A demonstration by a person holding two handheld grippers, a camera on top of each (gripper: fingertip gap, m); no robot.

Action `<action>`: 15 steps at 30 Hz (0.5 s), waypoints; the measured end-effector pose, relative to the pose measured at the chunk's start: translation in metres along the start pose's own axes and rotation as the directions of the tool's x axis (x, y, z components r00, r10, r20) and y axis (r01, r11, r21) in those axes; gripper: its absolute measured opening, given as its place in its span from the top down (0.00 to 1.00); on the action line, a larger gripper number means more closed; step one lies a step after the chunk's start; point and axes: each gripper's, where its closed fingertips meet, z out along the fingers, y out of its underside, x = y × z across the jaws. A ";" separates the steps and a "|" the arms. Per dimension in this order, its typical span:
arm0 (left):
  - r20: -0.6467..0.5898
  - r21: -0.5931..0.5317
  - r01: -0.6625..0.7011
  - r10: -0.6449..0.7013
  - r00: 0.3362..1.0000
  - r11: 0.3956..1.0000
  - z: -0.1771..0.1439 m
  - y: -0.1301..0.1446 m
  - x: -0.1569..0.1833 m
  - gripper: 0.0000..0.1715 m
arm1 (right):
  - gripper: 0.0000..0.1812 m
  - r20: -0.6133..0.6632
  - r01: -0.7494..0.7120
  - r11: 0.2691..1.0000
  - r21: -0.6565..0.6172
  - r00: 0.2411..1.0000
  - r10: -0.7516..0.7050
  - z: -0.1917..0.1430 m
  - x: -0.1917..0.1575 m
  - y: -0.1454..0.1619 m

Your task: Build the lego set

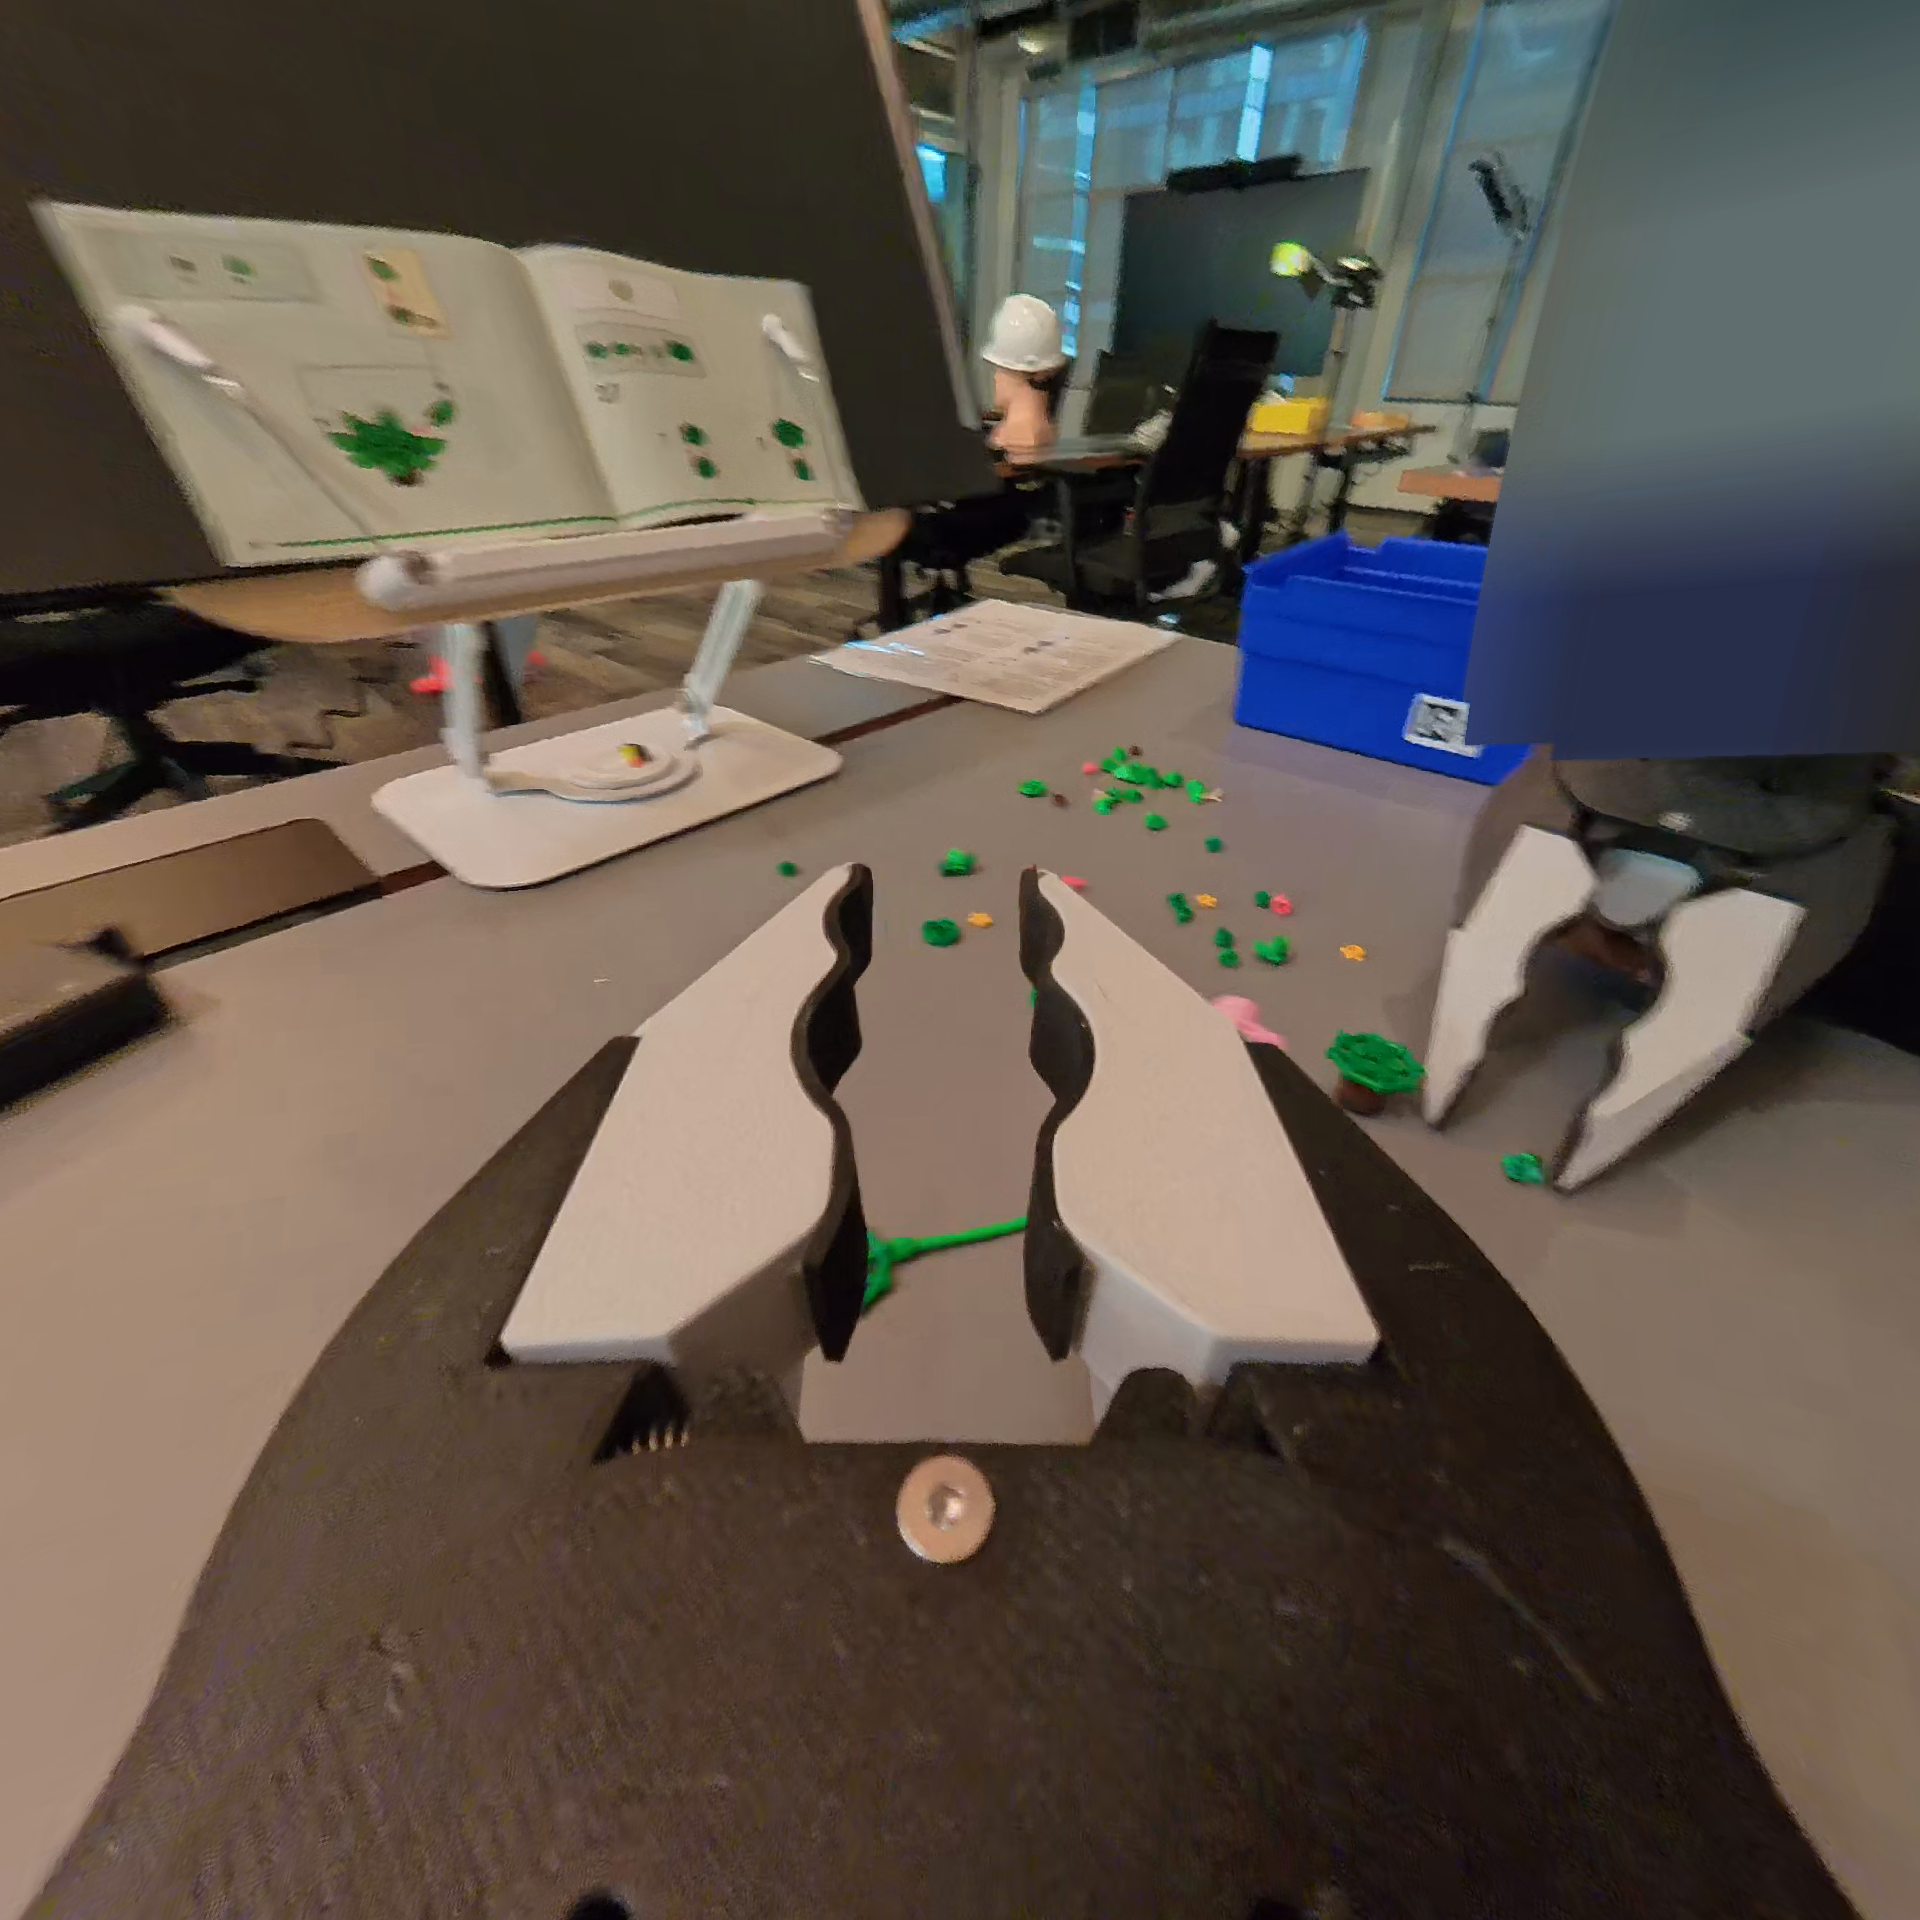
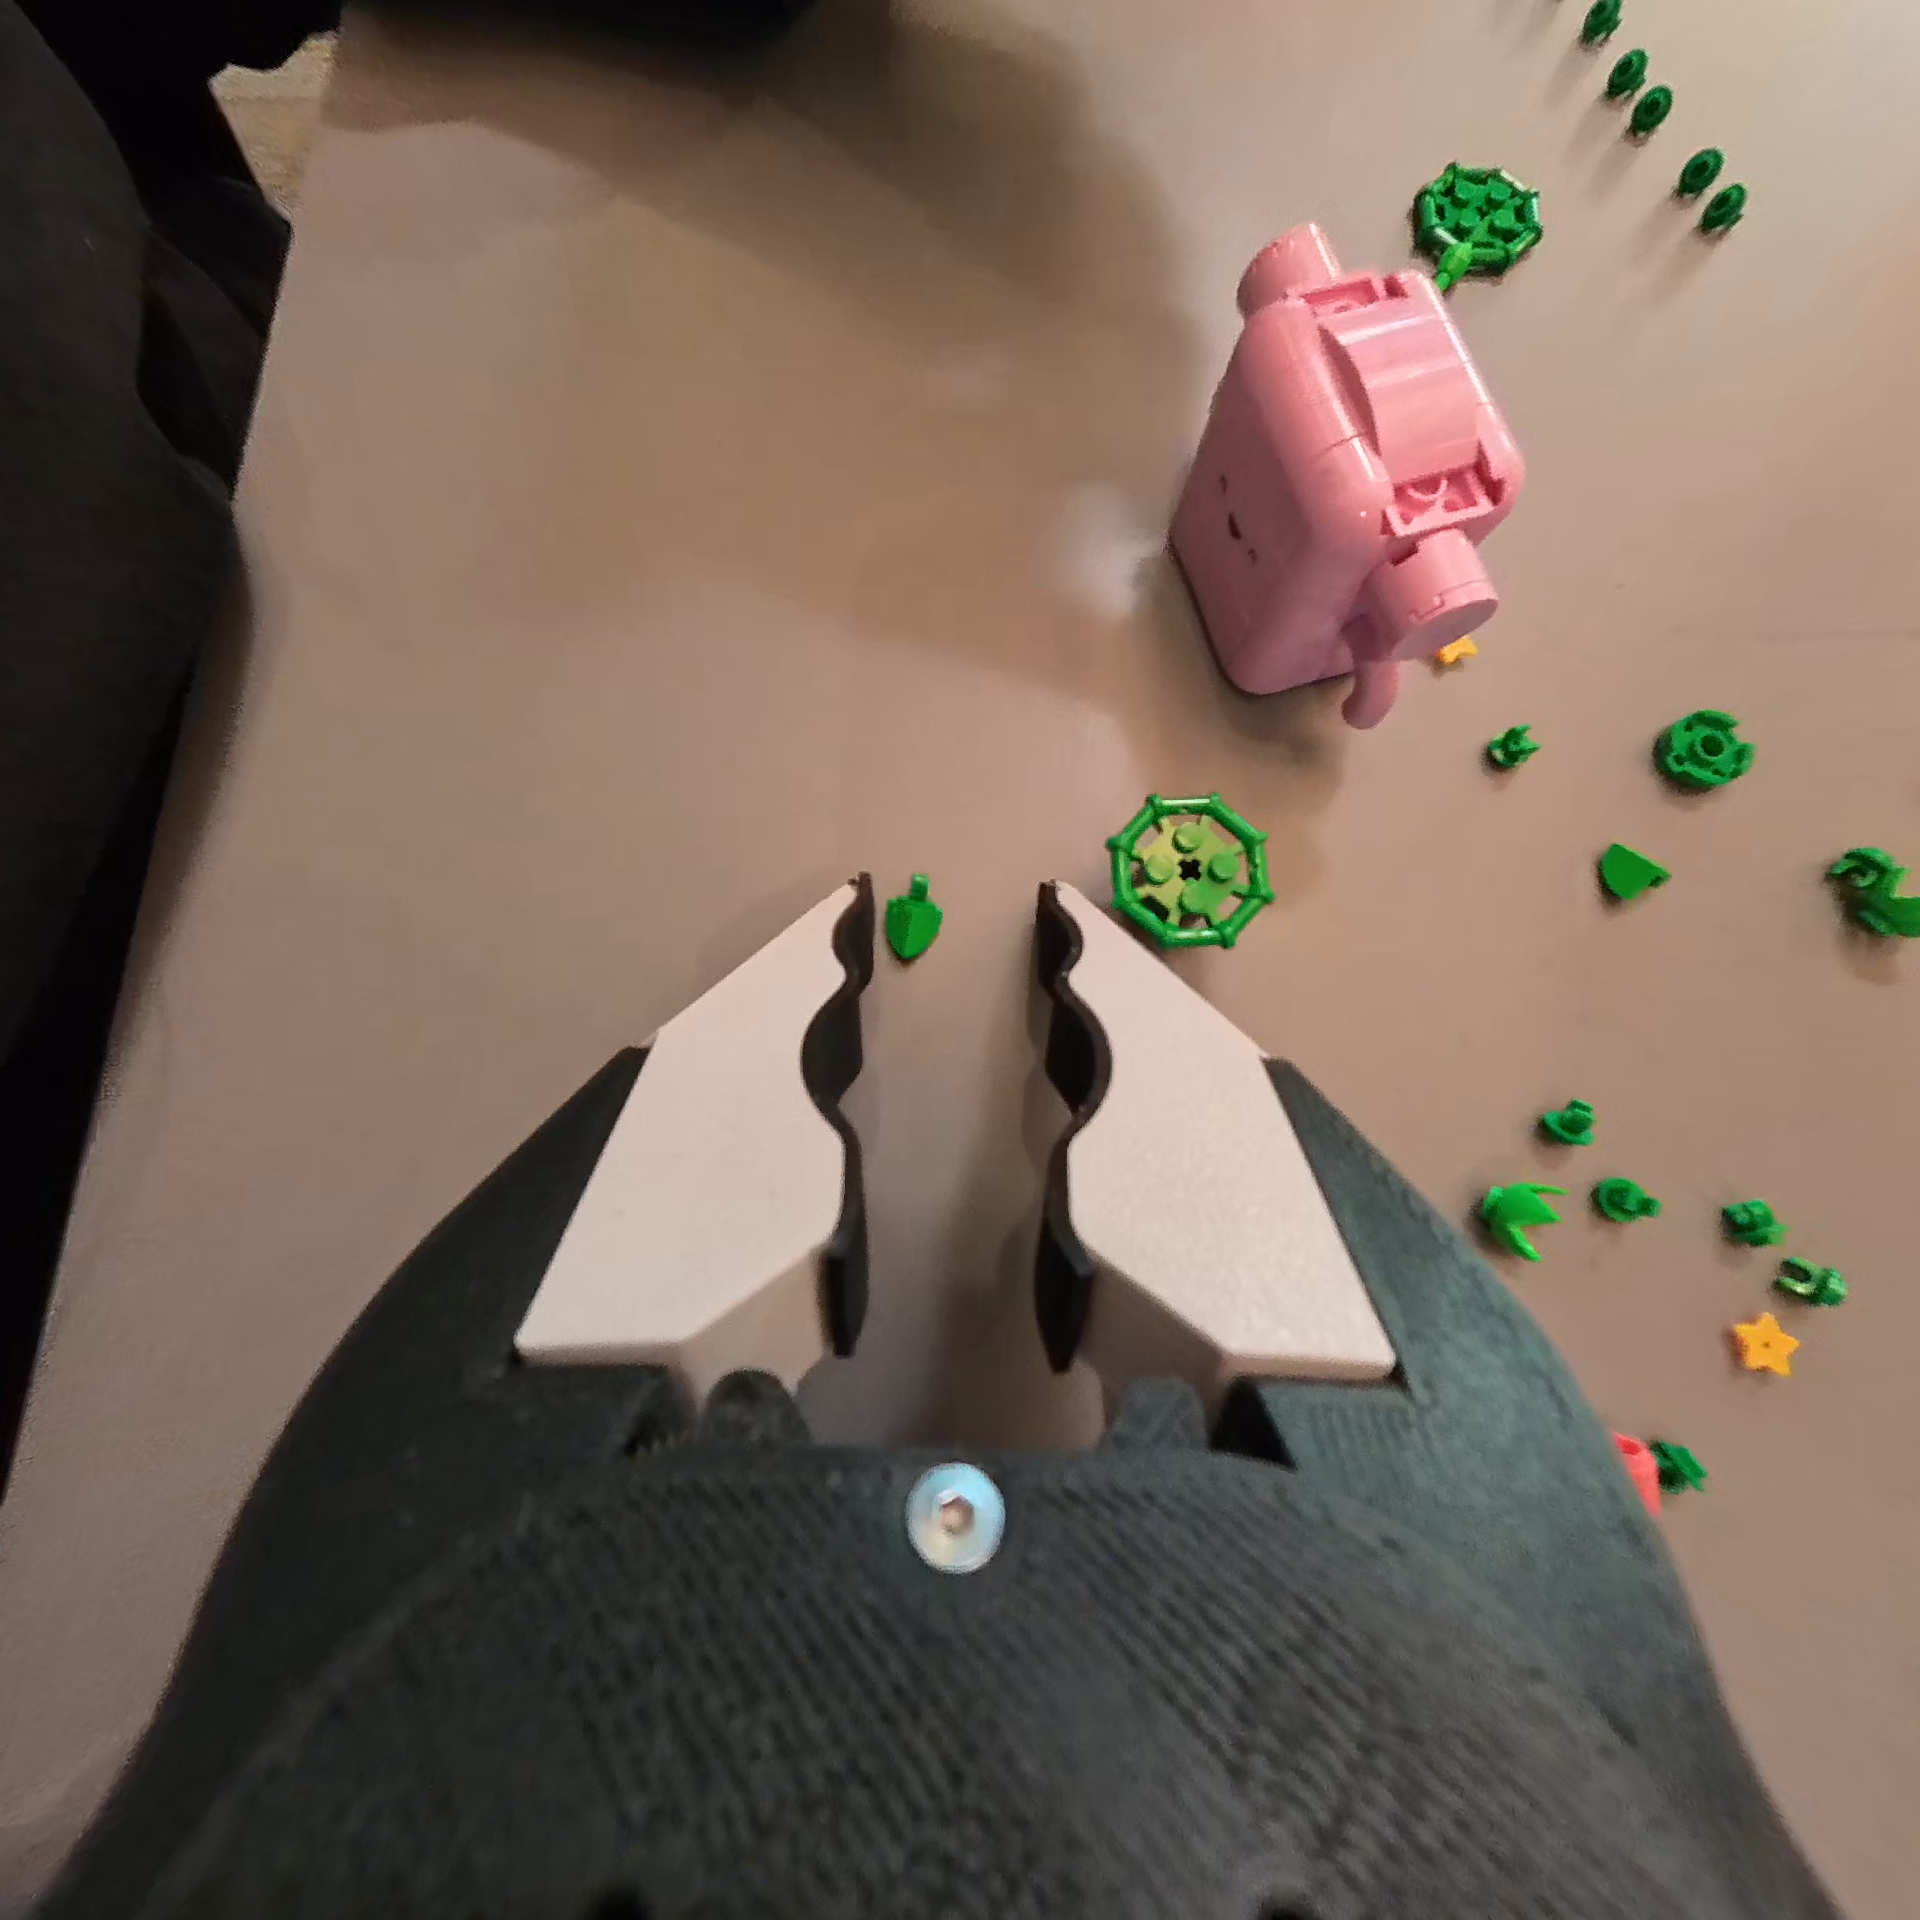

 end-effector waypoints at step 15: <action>0.350 -0.321 0.299 -0.181 0.919 0.899 -0.046 0.081 -0.124 0.92 | 0.84 -0.024 0.040 0.999 0.031 0.999 -0.039 -0.005 -0.003 -0.009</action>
